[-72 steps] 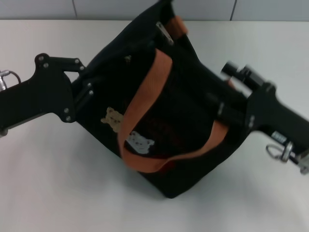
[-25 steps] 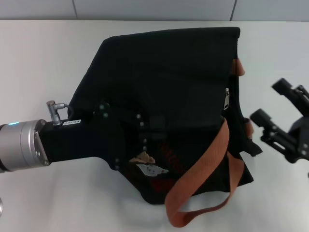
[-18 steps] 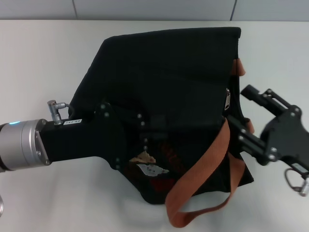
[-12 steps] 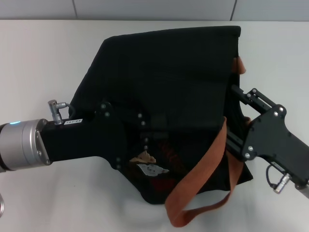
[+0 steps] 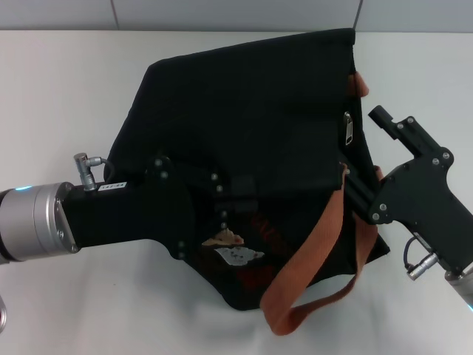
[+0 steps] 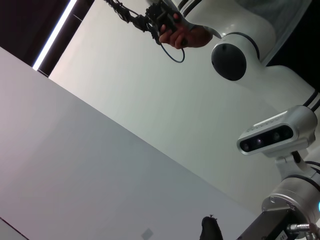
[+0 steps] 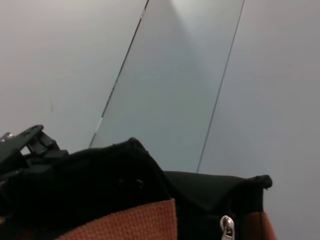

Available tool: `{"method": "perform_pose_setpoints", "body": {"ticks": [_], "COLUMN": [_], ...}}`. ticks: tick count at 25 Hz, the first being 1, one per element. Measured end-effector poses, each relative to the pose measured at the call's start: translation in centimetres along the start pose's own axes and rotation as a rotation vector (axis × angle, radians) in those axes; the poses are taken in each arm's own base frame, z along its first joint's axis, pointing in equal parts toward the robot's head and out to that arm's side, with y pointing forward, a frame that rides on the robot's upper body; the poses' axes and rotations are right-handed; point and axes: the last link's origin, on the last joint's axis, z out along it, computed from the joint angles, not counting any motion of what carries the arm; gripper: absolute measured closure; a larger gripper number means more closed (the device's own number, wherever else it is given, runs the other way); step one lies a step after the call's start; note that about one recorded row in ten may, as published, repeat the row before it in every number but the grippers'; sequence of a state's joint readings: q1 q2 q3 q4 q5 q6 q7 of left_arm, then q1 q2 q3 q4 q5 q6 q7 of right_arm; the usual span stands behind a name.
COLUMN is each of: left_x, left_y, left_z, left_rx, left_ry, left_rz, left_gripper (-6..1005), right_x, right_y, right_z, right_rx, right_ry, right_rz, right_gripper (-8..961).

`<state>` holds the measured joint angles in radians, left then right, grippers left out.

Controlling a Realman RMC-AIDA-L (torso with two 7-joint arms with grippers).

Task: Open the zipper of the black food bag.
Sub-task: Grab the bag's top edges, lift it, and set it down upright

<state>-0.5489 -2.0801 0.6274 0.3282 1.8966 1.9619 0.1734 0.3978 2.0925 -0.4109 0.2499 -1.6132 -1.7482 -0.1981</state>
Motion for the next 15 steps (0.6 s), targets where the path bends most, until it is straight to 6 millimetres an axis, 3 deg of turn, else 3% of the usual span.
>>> {"method": "perform_pose_setpoints", "body": {"ticks": [15], "left_x": [0.0], "left_y": [0.0], "left_z": [0.0], "left_rx": [0.004], "left_ry": [0.001], "left_rz": [-0.001], "left_gripper": [908], "right_x": [-0.7], "right_y": [0.1], "right_z": [-1.2], "right_rx": [0.041], "right_ry": [-0.027], "right_rz": [-0.023], "right_gripper": [338]}}
